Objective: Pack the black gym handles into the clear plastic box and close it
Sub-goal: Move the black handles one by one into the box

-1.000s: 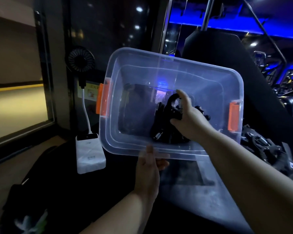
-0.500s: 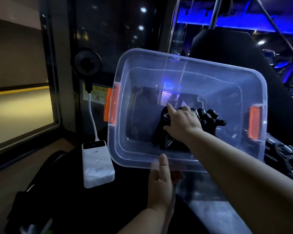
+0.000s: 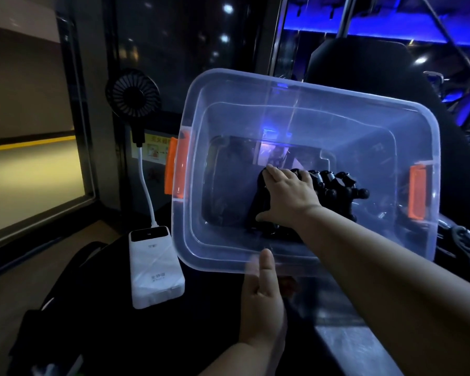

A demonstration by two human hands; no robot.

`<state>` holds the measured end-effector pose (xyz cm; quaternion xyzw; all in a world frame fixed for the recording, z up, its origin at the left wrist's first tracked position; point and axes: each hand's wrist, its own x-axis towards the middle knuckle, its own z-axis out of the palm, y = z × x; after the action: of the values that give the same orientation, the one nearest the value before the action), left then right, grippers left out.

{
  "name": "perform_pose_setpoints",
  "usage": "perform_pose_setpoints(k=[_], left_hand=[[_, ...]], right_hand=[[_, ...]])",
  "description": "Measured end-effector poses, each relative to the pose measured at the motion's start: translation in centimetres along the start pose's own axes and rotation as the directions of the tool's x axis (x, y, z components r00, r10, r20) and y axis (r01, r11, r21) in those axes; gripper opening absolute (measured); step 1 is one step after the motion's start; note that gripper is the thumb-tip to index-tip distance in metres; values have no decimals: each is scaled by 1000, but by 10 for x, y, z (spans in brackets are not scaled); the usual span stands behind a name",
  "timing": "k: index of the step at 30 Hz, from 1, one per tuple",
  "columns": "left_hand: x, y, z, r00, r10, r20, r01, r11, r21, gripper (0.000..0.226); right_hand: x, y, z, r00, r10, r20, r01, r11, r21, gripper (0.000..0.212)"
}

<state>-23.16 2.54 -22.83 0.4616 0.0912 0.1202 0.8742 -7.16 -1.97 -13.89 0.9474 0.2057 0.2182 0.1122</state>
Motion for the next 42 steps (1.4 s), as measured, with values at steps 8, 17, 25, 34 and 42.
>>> perform_pose_setpoints(k=[8,17,25,34,42], left_hand=[[-4,3,5,999,26,-45,-27,999,-28,59],[6,-7,4,994,90,-66,-84,993,87,83],[6,-6,4,990,118,-73,-106,984,146,32],[1,-3,11,981,190,-32,-180,964,194,23],[2,-8,12,980,194,-34,-186,970,155,26]], right_hand=[[-4,3,0,999,-34,-14,34,999,0,100],[-19,22,-10,1000,-11,12,10,996,91,94],[-71,37,-9,991,106,-82,-83,967,242,82],[-127,59,-3,936,298,-188,-207,896,393,65],[-189,102,14,803,409,-434,-149,842,519,47]])
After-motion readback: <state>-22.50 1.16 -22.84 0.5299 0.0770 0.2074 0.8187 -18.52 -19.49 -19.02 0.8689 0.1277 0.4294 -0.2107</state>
